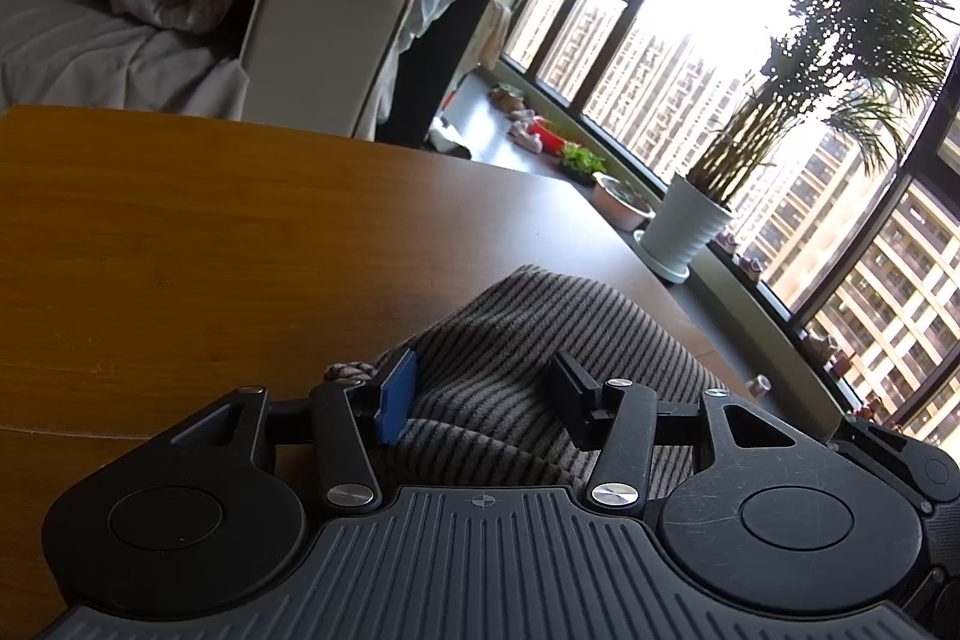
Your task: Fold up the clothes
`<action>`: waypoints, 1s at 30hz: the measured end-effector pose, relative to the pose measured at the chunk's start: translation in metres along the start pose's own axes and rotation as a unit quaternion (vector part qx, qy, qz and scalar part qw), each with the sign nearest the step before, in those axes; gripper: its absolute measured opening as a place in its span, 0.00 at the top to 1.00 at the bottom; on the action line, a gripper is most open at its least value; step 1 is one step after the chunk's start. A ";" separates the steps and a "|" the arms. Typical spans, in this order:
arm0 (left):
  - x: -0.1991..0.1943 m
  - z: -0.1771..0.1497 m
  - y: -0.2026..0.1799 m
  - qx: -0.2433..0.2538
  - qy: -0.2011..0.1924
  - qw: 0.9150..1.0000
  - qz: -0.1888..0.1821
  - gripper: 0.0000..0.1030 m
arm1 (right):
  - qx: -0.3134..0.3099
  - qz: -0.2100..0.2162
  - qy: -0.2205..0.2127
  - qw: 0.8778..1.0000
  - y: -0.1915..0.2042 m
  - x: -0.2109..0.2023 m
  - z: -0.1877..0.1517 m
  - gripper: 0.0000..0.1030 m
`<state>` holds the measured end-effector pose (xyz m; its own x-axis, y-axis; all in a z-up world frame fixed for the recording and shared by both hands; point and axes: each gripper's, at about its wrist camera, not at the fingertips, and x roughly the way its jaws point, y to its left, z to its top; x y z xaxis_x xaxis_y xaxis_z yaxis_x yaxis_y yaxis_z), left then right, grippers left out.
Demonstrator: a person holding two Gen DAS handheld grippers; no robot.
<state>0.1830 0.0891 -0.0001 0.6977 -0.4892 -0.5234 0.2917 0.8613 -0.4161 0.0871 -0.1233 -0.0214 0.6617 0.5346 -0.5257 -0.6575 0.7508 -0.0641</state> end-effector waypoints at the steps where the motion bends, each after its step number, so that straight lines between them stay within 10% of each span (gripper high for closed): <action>1: 0.000 0.000 -0.001 0.001 0.000 1.000 0.001 0.46 | -0.004 -0.003 -0.003 1.000 0.003 0.002 -0.001 0.09; 7: 0.000 0.000 -0.002 0.002 0.001 1.000 0.006 0.45 | -0.015 0.008 -0.004 1.000 0.005 -0.001 0.006 0.08; 14: 0.000 -0.001 -0.001 0.002 0.000 1.000 0.005 0.45 | 0.041 -0.021 -0.049 0.998 -0.038 -0.012 0.050 0.39; 20: -0.001 -0.003 0.001 0.001 -0.002 1.000 0.000 0.45 | 0.081 -0.057 0.028 0.995 -0.067 0.042 0.042 0.37; 30: 0.000 -0.004 0.000 0.004 -0.001 1.000 -0.001 0.45 | 0.034 -0.023 -0.038 0.998 -0.049 0.005 0.039 0.35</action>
<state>0.1800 0.0889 -0.0030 0.6983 -0.4914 -0.5205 0.2985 0.8608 -0.4122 0.1365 -0.1420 0.0124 0.7173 0.5249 -0.4582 -0.6018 0.7981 -0.0277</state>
